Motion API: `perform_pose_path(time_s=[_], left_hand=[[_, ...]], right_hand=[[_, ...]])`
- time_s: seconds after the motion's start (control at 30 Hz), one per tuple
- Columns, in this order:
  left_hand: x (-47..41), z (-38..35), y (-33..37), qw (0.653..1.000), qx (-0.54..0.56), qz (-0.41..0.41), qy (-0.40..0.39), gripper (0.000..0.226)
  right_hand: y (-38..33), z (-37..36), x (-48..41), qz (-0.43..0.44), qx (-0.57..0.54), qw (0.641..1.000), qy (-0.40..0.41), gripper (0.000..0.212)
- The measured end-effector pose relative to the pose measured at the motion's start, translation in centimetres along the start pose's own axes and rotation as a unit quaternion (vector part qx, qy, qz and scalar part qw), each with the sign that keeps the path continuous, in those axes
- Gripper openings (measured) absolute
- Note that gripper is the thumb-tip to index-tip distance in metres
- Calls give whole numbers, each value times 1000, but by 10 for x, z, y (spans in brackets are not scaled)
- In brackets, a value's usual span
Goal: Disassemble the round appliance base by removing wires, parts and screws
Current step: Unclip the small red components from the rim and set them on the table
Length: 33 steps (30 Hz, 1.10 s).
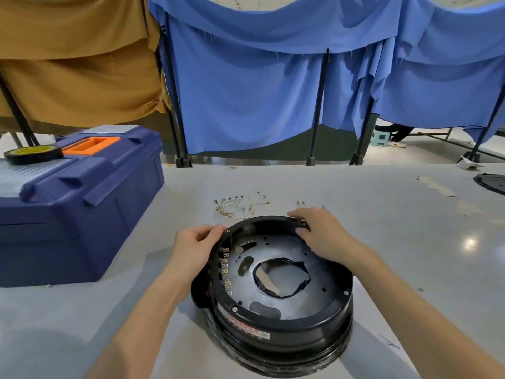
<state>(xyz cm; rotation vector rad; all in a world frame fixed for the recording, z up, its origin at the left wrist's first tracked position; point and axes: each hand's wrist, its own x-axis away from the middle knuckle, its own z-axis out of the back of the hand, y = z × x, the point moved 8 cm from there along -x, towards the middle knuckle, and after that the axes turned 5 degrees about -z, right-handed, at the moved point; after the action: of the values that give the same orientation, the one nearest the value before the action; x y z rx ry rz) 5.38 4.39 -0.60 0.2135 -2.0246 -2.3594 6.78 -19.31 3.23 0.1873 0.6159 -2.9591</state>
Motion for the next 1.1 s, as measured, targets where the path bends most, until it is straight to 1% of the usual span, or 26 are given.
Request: perform_pose_path(time_s=[0.1,0.27,0.3,0.4,0.47,0.53,0.6,0.67,0.77,0.8,0.87,0.93,1.0,1.03,1.1], left_hand=[[5,-5,1,1000,4,-15,-23,17],[6,-19,12,995,-46,-56,-75,10],[6,-21,13,993,-64,-61,-79,15],[4,-29,19,984,-138,-68,-87,40],[2,-37,26,976,-174,-81,-101,46],[1,-48,32,966,-197,-93,-140,50],[0,-60,35,955,-213,-86,-185,57],[-2,-65,36,947,-244,-76,-197,59],[-4,-62,40,929,-312,-96,-174,50],[-3,-60,41,926,-320,-102,-174,49],[-2,-54,39,916,-342,-106,-179,51],[-3,-46,38,897,-386,-97,-191,56],[-5,-40,37,874,-434,-80,-204,60],[-7,-38,37,866,-450,-70,-207,62],[-9,-37,36,860,-463,-53,-208,63]], right_hand=[[7,3,1,-14,21,1000,-13,35],[20,15,3,-39,39,998,-27,35],[20,17,4,-38,39,998,-29,35],[17,20,7,-29,29,998,-37,37],[14,21,9,-23,19,998,-47,36],[7,20,10,-9,11,998,-59,34],[-2,18,10,10,8,997,-72,32],[-10,13,10,26,-9,996,-86,30],[-16,15,13,31,-59,995,-78,26],[-12,20,15,22,-60,996,-62,33],[-2,34,19,-1,-15,999,-43,54],[12,43,27,-42,61,994,-76,63],[23,44,35,-86,100,982,-138,61],[24,43,38,-95,102,976,-167,57],[18,35,41,-86,88,971,-206,40]])
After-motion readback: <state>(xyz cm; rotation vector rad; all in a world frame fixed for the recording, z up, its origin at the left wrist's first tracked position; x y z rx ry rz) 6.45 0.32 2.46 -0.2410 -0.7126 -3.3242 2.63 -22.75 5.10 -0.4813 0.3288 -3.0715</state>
